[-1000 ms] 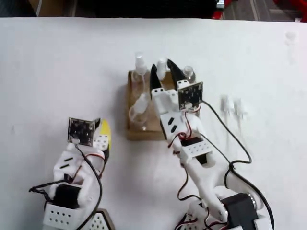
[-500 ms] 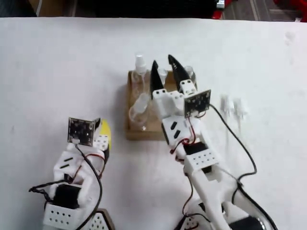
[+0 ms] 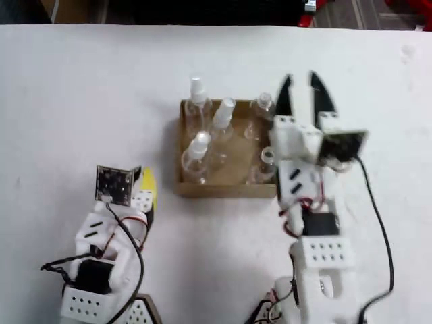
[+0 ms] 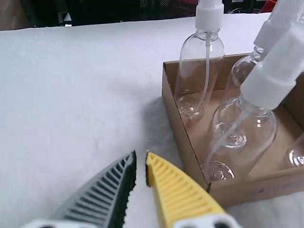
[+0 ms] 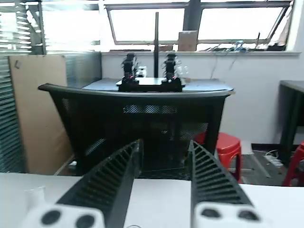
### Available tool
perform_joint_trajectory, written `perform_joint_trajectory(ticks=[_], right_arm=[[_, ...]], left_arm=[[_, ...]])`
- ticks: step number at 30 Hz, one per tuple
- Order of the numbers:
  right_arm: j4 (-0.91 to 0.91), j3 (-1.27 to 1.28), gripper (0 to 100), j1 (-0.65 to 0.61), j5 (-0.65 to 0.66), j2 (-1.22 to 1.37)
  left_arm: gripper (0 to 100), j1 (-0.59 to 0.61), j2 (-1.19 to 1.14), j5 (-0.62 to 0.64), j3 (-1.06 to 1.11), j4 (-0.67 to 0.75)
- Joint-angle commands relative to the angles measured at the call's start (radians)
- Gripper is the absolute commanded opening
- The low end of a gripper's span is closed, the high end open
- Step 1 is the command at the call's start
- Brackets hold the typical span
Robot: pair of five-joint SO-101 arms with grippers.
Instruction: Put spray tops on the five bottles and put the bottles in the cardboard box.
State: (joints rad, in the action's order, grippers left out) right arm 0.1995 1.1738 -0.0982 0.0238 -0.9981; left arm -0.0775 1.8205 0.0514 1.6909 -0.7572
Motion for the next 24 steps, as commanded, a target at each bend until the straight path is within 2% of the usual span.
perform_joint_trajectory(ticks=[1, 10, 13, 17, 24], right_arm=[[-0.036, 0.103, 12.0, 0.07, 0.002, -0.248], [-0.068, 0.522, 12.0, 0.077, 0.011, -0.812], [-0.208, 0.48, 12.0, 0.096, 0.002, -0.799], [-0.228, 0.519, 12.0, 0.128, 0.002, -0.8], [-0.423, 0.517, 12.1, 0.3, 0.002, -0.803]], left_arm=[[4, 0.002, 0.008, -0.012, -0.008, 0.026], [4, 0.007, 0.008, -0.012, -0.008, 0.025], [4, 0.004, 0.008, -0.012, 0.0, 0.029], [4, 0.004, 0.008, -0.014, 0.0, 0.029], [4, 0.004, 0.008, -0.014, 0.0, 0.029]])
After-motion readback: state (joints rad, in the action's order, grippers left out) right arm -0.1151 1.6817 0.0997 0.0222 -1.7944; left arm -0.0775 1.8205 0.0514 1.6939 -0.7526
